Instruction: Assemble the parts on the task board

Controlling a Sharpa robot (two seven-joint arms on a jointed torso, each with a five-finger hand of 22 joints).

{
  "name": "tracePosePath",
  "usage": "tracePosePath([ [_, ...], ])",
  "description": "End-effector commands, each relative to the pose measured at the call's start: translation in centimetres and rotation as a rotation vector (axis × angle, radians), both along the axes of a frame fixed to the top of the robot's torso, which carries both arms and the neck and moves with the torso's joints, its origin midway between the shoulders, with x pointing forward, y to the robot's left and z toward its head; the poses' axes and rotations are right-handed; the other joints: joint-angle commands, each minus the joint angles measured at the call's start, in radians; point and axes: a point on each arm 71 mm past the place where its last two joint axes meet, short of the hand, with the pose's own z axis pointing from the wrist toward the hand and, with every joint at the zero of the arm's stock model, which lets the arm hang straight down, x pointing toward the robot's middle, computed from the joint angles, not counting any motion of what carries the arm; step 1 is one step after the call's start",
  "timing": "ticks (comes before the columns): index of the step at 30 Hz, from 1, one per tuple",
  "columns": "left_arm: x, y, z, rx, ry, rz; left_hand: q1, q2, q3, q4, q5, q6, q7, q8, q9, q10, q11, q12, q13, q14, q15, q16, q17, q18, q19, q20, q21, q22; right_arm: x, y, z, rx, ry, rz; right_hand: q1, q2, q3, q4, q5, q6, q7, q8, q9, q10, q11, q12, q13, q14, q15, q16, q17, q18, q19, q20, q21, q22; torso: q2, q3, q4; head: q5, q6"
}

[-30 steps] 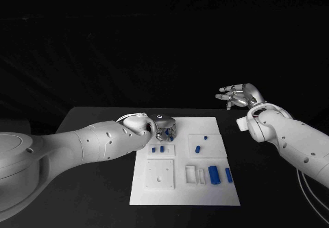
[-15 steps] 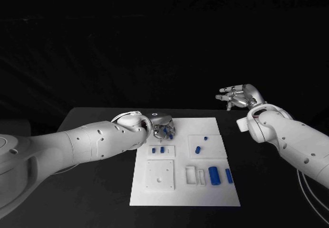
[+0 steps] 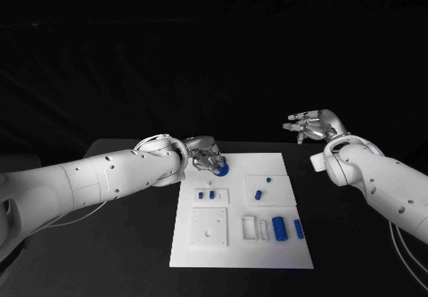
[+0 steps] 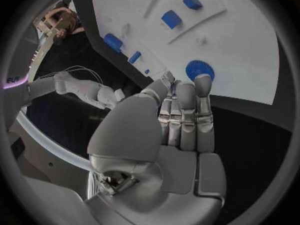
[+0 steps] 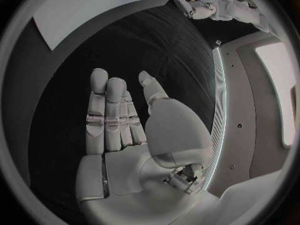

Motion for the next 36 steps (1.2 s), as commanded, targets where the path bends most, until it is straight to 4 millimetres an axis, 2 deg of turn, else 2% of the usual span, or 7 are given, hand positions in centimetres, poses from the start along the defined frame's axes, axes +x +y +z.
tracePosePath([
  [1,-0.3,0.5,-0.2,0.021,0.037,0.007,-0.002,-0.001,-0.009,0.003,-0.001,0.004,-0.002,0.002,0.001,0.004,0.001,0.005,-0.002,0.005,0.000,-0.003,0.003,0.017,-0.001,-0.005,0.004,0.018,0.0,0.0,0.0,-0.003,-0.002,0.014,-0.007,0.001,0.003,0.004,0.004,0.010,0.000,0.002,0.001,0.006,0.000,-0.004,-0.002,-0.005,0.000,0.005,-0.002,0.013,0.008,0.001,-0.009,0.003,0.001,0.0011,-0.0025,0.003,-0.001],
  [12,-1.4,2.3,-1.4,0.138,-0.043,-0.021,0.008,-0.004,-0.012,0.012,-0.002,0.005,-0.001,0.002,0.001,-0.005,0.004,0.005,-0.002,0.005,0.002,-0.009,0.003,0.019,-0.001,-0.003,0.001,0.017,-0.1,-0.2,0.2,-0.007,-0.004,0.008,-0.005,0.003,0.005,0.002,0.004,0.010,0.000,0.002,0.001,0.007,0.000,-0.004,-0.003,-0.004,0.000,0.006,-0.002,0.013,0.009,0.001,-0.010,0.003,0.001,-0.0008,-0.0025,0.005,-0.003],
  [20,-2.1,2.5,-3.0,0.164,-0.073,-0.036,0.016,-0.010,-0.013,0.020,-0.002,0.003,-0.001,0.002,0.000,-0.007,0.005,0.004,-0.002,0.006,0.002,-0.012,0.003,0.020,0.001,-0.003,0.000,0.018,-0.2,0.0,0.3,-0.005,-0.006,0.014,-0.005,0.003,0.005,0.002,0.004,0.010,0.000,0.002,0.001,0.007,0.000,-0.004,-0.003,-0.004,0.000,0.006,-0.002,0.013,0.009,0.001,-0.010,0.003,0.002,0.0000,-0.0035,0.006,-0.002],
  [22,-2.1,2.5,-3.3,0.165,-0.073,-0.038,0.016,-0.011,-0.012,0.021,-0.002,0.001,-0.001,0.002,0.000,-0.009,0.006,0.004,-0.002,0.005,0.002,-0.013,0.003,0.020,0.000,-0.003,-0.001,0.018,-0.2,0.1,0.3,-0.005,-0.007,0.016,-0.005,0.003,0.005,0.002,0.004,0.010,0.000,0.002,0.001,0.007,0.000,-0.004,-0.003,-0.004,0.000,0.006,-0.002,0.013,0.009,0.001,-0.010,0.003,0.001,0.0000,-0.0033,0.005,-0.005],
  [36,-1.8,2.6,-3.7,0.169,-0.084,-0.022,0.020,-0.012,-0.010,0.023,-0.002,-0.001,0.000,0.002,0.000,-0.011,0.006,0.004,-0.002,0.006,0.003,-0.014,0.004,0.021,0.001,-0.002,-0.001,0.018,-0.3,0.3,0.3,-0.003,-0.007,0.021,-0.009,0.003,0.008,0.001,0.004,0.012,-0.001,0.002,0.001,0.007,0.000,-0.005,-0.005,-0.004,-0.001,0.005,-0.003,0.013,0.012,0.000,-0.014,0.005,0.001,0.0014,-0.0036,0.004,-0.005],
])
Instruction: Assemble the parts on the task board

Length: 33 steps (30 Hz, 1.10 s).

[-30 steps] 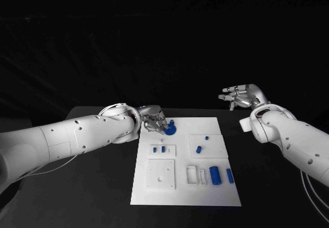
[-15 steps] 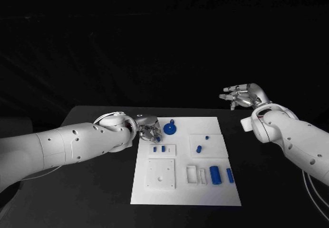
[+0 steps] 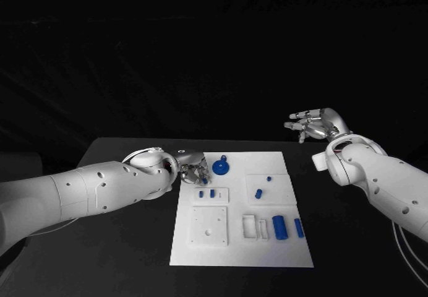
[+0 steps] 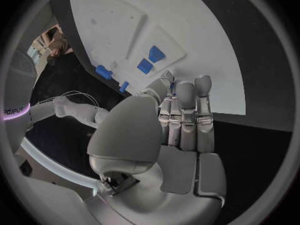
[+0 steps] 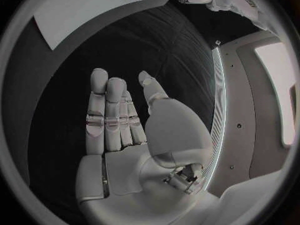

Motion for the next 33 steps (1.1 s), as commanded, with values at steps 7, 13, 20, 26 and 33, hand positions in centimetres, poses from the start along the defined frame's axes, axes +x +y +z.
tracePosePath([
  [7,-0.1,-0.4,0.3,-0.019,-0.028,-0.010,0.012,-0.003,0.003,0.007,-0.002,0.002,0.001,0.002,0.000,-0.002,0.000,0.004,-0.001,0.008,0.002,-0.006,0.002,0.022,0.002,-0.003,0.000,0.018,-0.1,0.1,-0.1,-0.003,-0.001,0.012,-0.011,0.003,0.005,-0.002,0.004,0.008,-0.001,0.002,0.001,0.007,0.000,-0.005,-0.001,-0.004,0.000,0.006,-0.001,0.013,0.005,0.000,-0.006,0.002,-0.001,-0.0001,0.0008,-0.001,-0.001],
  [13,-0.1,-0.6,0.3,-0.025,-0.020,-0.009,0.013,-0.003,0.003,0.007,-0.002,0.002,0.001,0.002,0.000,-0.002,0.000,0.004,-0.001,0.008,0.002,-0.006,0.002,0.022,0.002,-0.003,0.000,0.018,-0.1,0.1,-0.1,-0.003,-0.001,0.012,-0.011,0.003,0.005,-0.002,0.004,0.008,-0.001,0.002,0.001,0.007,0.000,-0.005,-0.001,-0.004,0.000,0.006,-0.001,0.013,0.005,0.000,-0.006,0.002,0.000,-0.0003,0.0011,-0.002,0.000],
  [20,-0.2,-0.8,0.3,-0.029,-0.016,-0.013,0.013,-0.003,0.003,0.007,-0.002,0.002,0.001,0.002,0.000,-0.002,0.000,0.004,-0.001,0.008,0.002,-0.006,0.002,0.022,0.002,-0.003,0.000,0.018,-0.1,0.1,-0.1,-0.003,0.001,0.012,-0.012,0.003,0.006,-0.002,0.004,0.009,-0.001,0.002,0.001,0.007,-0.001,-0.005,-0.002,-0.004,0.000,0.006,-0.001,0.013,0.007,0.000,-0.009,0.003,0.000,-0.0004,0.0008,-0.002,-0.001],
  [26,0.0,-1.1,0.2,-0.023,-0.015,-0.015,0.013,-0.003,0.006,0.007,-0.002,0.000,0.001,0.002,0.000,-0.003,0.000,0.004,-0.001,0.008,0.002,-0.007,0.003,0.022,0.002,-0.003,-0.001,0.018,-0.1,0.2,-0.1,-0.002,0.002,0.014,-0.012,0.003,0.006,-0.002,0.004,0.009,-0.001,0.002,0.001,0.007,-0.001,-0.005,-0.002,-0.004,0.000,0.006,-0.001,0.013,0.007,0.000,-0.009,0.003,0.000,0.0004,0.0005,-0.002,0.000],
  [33,0.1,-1.6,0.1,-0.002,-0.011,-0.026,0.015,-0.004,0.008,0.006,-0.002,-0.002,0.002,0.002,0.000,-0.005,0.001,0.004,-0.001,0.007,0.003,-0.007,0.003,0.022,0.001,-0.002,0.000,0.018,0.0,0.3,-0.1,-0.002,0.003,0.016,-0.012,0.003,0.006,-0.002,0.004,0.009,-0.001,0.002,0.001,0.007,-0.001,-0.005,-0.002,-0.004,0.000,0.006,-0.001,0.013,0.007,0.000,-0.009,0.003,0.000,0.0013,0.0000,-0.001,-0.001],
])
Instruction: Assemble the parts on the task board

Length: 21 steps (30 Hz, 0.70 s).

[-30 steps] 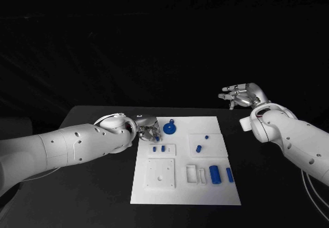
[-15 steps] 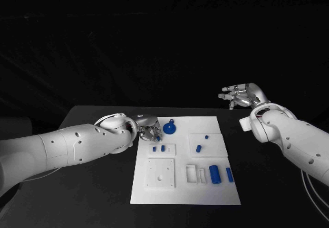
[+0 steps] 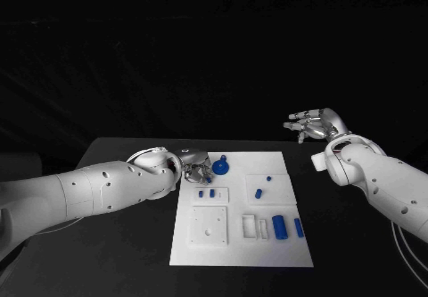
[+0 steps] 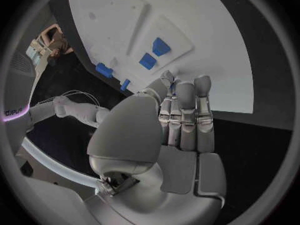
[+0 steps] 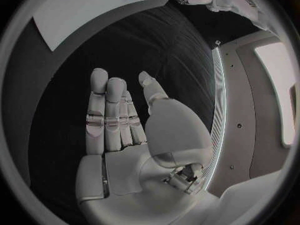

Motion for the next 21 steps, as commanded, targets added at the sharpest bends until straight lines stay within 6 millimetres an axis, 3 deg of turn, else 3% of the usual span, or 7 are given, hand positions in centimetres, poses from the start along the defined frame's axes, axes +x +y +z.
tracePosePath([
  [1,0.02,-0.35,-0.07,0.014,0.005,-0.013,0.010,0.001,0.005,0.003,-0.002,0.000,0.004,0.006,0.000,-0.005,0.001,0.004,0.000,0.007,0.003,-0.006,0.001,0.008,0.001,-0.002,0.000,0.019,-0.02,0.24,-0.03,-0.002,0.001,0.016,-0.008,-0.001,0.006,-0.002,0.004,0.006,0.002,0.002,0.001,0.007,-0.001,-0.005,-0.001,-0.005,0.000,0.006,-0.002,0.013,0.007,0.000,-0.003,0.001,0.000,0.0013,-0.0013,0.003,-0.001],
  [21,0.04,-0.61,-0.51,0.063,0.010,-0.030,0.012,0.002,0.012,-0.004,-0.001,0.001,0.005,0.006,0.001,-0.005,0.002,0.005,0.000,0.003,0.004,-0.005,0.003,0.009,-0.005,-0.001,0.004,0.020,-0.04,-0.02,-0.07,-0.006,0.005,0.014,-0.009,0.000,0.006,-0.003,0.004,0.006,0.002,0.001,0.001,0.007,0.000,-0.005,-0.002,-0.005,0.000,0.006,-0.002,0.013,0.008,0.001,-0.007,0.003,0.000,-0.0003,0.0000,0.001,-0.007],
])
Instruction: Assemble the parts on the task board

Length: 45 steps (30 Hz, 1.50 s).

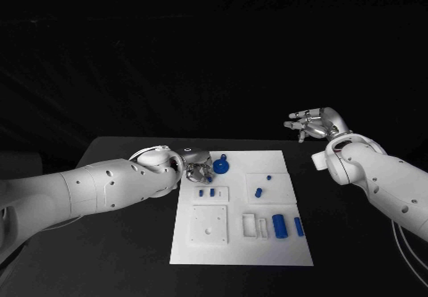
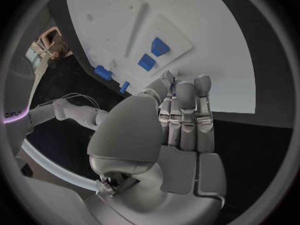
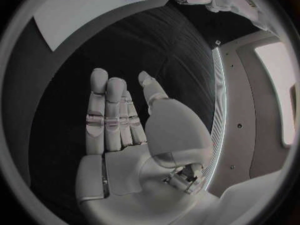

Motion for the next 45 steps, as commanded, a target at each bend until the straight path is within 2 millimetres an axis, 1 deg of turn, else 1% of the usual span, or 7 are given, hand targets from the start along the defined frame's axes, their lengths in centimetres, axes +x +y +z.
tracePosePath([
  [1,-0.19,-0.07,-0.33,0.032,0.009,-0.013,0.009,-0.001,0.003,0.000,-0.001,0.003,0.006,0.002,0.002,-0.005,0.002,0.005,0.000,0.003,0.004,-0.002,0.001,0.015,-0.005,-0.001,0.004,0.020,-0.04,0.11,-0.03,-0.004,0.003,0.015,-0.009,0.000,0.003,0.000,0.004,0.006,0.002,0.001,0.001,0.007,0.000,-0.005,-0.001,-0.005,0.000,0.006,-0.001,0.013,0.008,0.001,-0.007,0.001,0.000,-0.0004,0.0002,0.000,-0.002],
  [8,-0.32,-0.23,-0.36,0.033,0.010,-0.018,0.009,0.001,0.004,-0.002,-0.001,0.005,0.006,0.002,0.002,-0.003,0.001,0.005,0.000,0.003,0.003,-0.001,0.001,0.015,-0.005,-0.002,0.007,0.019,-0.04,0.13,-0.03,-0.004,0.002,0.015,-0.009,0.000,0.003,0.000,0.004,0.006,0.002,0.001,0.001,0.007,0.000,-0.005,-0.001,-0.005,0.000,0.006,-0.001,0.013,0.008,0.001,-0.007,0.001,0.000,-0.0005,0.0002,-0.002,-0.004],
  [18,-0.35,-0.02,-0.36,0.035,0.009,-0.011,0.008,0.003,0.004,-0.002,-0.001,0.007,0.006,0.002,0.002,-0.002,0.001,0.005,0.000,0.004,0.003,-0.001,0.001,0.015,-0.005,-0.002,0.008,0.019,-0.03,0.11,-0.07,-0.004,0.004,0.015,-0.009,0.000,0.003,0.000,0.004,0.006,0.002,0.001,0.001,0.007,0.000,-0.005,-0.001,-0.005,0.000,0.006,-0.001,0.013,0.008,0.001,-0.007,0.001,-0.001,0.0004,0.0001,0.001,-0.003],
  [23,-0.31,0.18,-0.33,0.034,0.005,-0.005,0.008,0.004,0.004,-0.004,-0.001,0.010,0.005,0.002,0.002,0.001,0.000,0.005,0.000,0.005,0.002,-0.001,0.001,0.015,-0.004,-0.002,0.009,0.019,-0.03,0.11,-0.10,-0.004,0.004,0.015,-0.009,0.000,0.003,0.000,0.004,0.006,0.002,0.001,0.001,0.007,0.000,-0.005,-0.001,-0.005,0.000,0.006,-0.001,0.013,0.008,0.001,-0.007,0.001,0.000,-0.0005,0.0003,0.000,-0.003],
  [32,-0.22,0.37,-0.30,0.035,-0.002,0.000,0.010,0.005,0.005,-0.006,0.000,0.010,0.006,0.002,0.002,0.001,0.000,0.005,0.000,0.006,0.002,0.000,0.001,0.015,-0.004,-0.003,0.010,0.019,-0.03,0.09,-0.15,-0.004,0.005,0.014,-0.009,0.000,0.003,0.000,0.004,0.006,0.002,0.001,0.001,0.007,0.000,-0.005,-0.001,-0.005,0.000,0.006,-0.001,0.013,0.008,0.001,-0.007,0.001,0.000,-0.0004,0.0003,0.001,-0.003],
  [45,-0.21,0.09,-0.37,0.031,0.012,-0.004,0.008,0.005,0.005,-0.006,-0.001,0.010,0.006,0.002,0.002,0.001,0.000,0.005,0.000,0.006,0.002,-0.001,0.000,0.016,-0.004,-0.003,0.011,0.019,-0.04,0.07,-0.17,-0.005,0.007,0.014,-0.009,0.000,0.003,0.000,0.004,0.006,0.002,0.001,0.001,0.007,0.000,-0.005,-0.001,-0.005,0.000,0.006,-0.001,0.013,0.008,0.001,-0.007,0.001,0.000,0.0014,-0.0002,0.001,-0.004],
])
